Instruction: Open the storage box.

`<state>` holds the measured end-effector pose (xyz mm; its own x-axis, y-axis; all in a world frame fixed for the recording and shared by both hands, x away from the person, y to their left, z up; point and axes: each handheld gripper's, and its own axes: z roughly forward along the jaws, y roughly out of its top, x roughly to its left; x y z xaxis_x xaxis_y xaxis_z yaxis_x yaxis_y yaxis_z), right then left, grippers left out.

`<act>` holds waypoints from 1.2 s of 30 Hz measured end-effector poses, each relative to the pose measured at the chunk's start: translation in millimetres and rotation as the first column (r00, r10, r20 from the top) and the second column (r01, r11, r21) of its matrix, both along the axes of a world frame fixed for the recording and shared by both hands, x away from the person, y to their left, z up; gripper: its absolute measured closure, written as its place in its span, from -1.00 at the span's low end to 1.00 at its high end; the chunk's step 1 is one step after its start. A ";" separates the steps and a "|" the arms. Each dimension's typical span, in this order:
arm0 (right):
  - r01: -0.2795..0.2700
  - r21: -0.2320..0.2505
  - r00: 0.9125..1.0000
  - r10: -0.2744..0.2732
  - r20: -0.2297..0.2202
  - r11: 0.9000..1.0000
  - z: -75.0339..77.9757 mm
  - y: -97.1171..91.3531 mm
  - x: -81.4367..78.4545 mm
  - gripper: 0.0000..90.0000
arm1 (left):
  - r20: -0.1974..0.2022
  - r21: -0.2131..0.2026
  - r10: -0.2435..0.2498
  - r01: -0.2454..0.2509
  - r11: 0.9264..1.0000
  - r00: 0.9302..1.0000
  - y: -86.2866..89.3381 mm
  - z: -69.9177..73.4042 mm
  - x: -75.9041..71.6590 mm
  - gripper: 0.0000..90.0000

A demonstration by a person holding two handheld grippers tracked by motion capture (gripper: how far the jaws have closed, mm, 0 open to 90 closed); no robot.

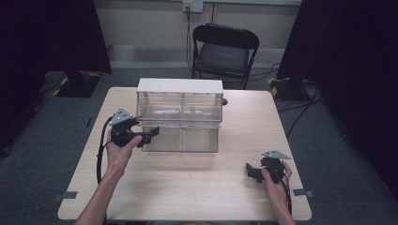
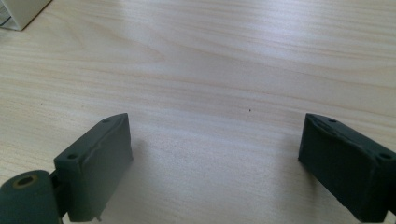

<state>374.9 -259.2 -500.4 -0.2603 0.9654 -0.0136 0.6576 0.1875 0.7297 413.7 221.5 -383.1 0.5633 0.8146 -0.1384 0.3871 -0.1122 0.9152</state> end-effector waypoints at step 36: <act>0.000 0.000 1.000 0.000 0.000 1.000 0.0 0.0 0.0 -0.80 | -0.023 0.012 0.011 -0.010 1.000 1.000 -0.7 -0.9 1.5 -0.71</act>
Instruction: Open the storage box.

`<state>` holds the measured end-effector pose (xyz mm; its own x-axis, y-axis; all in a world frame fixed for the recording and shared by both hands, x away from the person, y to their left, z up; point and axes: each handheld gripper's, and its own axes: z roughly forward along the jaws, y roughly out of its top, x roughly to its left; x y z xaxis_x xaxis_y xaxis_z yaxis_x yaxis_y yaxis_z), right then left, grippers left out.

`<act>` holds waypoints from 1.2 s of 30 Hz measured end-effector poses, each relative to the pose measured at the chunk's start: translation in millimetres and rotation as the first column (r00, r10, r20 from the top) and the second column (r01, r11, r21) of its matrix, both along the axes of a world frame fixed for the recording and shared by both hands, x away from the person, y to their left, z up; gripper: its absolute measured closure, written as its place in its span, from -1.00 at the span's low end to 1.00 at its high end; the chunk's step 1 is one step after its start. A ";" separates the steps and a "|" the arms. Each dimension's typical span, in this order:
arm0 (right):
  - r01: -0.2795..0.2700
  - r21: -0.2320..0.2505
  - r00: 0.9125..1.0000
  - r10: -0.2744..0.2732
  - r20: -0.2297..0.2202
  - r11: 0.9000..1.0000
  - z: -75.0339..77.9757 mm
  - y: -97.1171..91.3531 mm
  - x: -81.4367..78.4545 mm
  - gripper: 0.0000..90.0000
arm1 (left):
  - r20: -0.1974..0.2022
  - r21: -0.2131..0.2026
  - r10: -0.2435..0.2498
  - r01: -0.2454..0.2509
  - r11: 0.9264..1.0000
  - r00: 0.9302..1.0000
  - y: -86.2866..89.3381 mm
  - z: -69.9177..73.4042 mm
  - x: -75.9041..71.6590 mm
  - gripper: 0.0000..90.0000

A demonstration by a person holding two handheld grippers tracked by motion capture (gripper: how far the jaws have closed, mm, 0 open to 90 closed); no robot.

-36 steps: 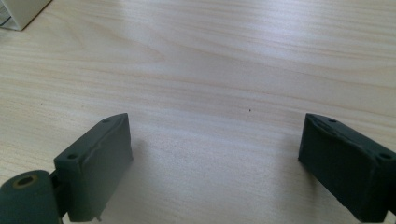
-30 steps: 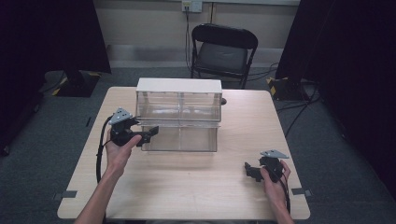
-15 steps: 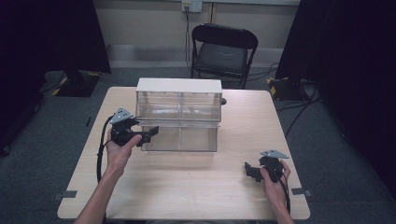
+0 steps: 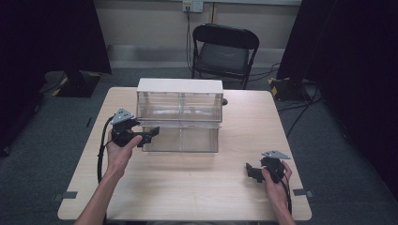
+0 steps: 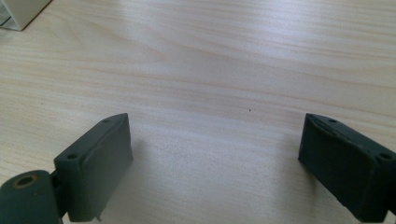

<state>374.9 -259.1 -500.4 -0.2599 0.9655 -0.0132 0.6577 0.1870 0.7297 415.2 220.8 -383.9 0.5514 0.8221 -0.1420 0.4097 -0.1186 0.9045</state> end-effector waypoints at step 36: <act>0.000 0.000 1.000 0.000 0.000 1.000 0.0 0.0 0.0 -0.80 | 0.006 0.000 -0.005 0.005 1.000 1.000 0.6 -0.6 0.5 -0.71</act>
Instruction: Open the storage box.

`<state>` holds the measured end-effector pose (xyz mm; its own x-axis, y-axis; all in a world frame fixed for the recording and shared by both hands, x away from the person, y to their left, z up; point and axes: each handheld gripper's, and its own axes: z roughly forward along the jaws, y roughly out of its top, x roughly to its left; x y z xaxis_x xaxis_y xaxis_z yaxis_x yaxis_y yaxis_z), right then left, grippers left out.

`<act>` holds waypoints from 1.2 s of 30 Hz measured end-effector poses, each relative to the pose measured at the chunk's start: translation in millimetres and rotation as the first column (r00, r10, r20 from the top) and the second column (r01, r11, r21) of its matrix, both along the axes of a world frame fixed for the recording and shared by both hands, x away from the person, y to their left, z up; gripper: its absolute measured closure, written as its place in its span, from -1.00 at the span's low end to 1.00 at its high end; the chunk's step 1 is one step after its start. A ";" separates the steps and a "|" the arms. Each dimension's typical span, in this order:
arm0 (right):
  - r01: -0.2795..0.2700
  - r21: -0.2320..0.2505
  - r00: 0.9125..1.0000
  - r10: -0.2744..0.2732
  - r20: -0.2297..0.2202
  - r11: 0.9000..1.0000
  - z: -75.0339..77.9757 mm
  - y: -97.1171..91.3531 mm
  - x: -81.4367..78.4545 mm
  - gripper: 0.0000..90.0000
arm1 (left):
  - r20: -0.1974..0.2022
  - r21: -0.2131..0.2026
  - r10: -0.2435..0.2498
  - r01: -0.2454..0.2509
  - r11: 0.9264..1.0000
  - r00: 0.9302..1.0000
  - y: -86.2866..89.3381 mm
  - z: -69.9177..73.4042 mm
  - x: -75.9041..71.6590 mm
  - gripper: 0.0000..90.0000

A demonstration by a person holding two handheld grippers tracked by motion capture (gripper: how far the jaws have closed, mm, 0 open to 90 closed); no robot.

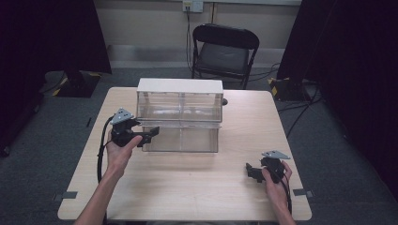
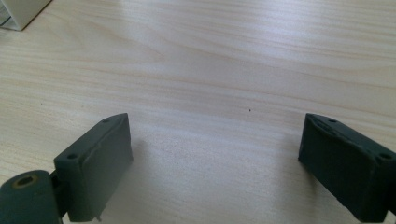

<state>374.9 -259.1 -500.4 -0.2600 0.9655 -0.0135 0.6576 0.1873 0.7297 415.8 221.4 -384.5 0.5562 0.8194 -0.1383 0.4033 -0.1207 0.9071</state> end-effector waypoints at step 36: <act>-0.001 0.001 1.000 0.001 -0.004 1.000 0.0 0.0 0.8 -0.83 | -0.007 0.001 0.002 -0.002 1.000 1.000 0.0 -0.2 0.0 -0.69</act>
